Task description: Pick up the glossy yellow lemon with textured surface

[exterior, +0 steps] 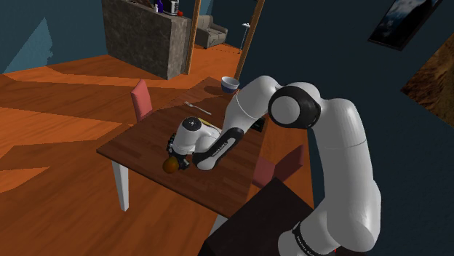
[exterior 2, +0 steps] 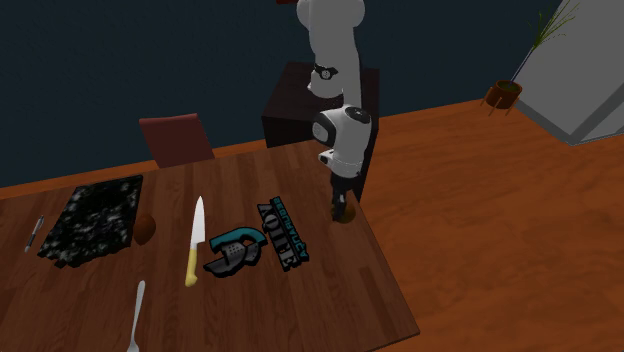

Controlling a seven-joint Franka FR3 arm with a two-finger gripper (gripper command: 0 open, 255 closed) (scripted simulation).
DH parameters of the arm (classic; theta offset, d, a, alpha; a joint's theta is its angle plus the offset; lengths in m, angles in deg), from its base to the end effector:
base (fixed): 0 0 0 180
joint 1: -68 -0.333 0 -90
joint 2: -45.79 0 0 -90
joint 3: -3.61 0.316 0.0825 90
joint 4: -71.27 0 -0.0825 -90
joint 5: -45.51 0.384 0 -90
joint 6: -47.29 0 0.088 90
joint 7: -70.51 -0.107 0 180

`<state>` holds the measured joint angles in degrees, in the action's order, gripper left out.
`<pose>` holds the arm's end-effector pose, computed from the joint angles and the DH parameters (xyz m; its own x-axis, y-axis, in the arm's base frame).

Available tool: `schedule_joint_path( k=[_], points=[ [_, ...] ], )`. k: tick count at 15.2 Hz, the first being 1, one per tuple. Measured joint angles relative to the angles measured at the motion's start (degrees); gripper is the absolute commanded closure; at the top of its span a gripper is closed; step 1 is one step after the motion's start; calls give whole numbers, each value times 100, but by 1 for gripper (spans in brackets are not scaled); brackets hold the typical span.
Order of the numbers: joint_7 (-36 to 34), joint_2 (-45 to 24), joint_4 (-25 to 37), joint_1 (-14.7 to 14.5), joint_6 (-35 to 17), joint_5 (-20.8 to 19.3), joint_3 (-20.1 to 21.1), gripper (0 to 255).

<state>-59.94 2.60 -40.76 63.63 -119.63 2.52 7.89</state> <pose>0.5933 0.1323 0.1023 0.1194 -0.9871 0.1064 -0.9552 -0.1434 -0.2589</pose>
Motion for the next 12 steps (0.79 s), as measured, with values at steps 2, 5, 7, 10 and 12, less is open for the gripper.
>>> schedule_joint_path(
  k=[2, 5, 7, 10, 12],
  points=[
    [1, 4, -3, 1, 1, 0, 1, 255],
    [59, 76, -36, 49, 58, 38, 62, 255],
    [117, 200, -98, 100, 136, 88, 138, 255],
    [208, 415, -218, 187, 250, 167, 253, 255],
    [312, 556, -267, 275, 353, 248, 357, 255]
  ],
)
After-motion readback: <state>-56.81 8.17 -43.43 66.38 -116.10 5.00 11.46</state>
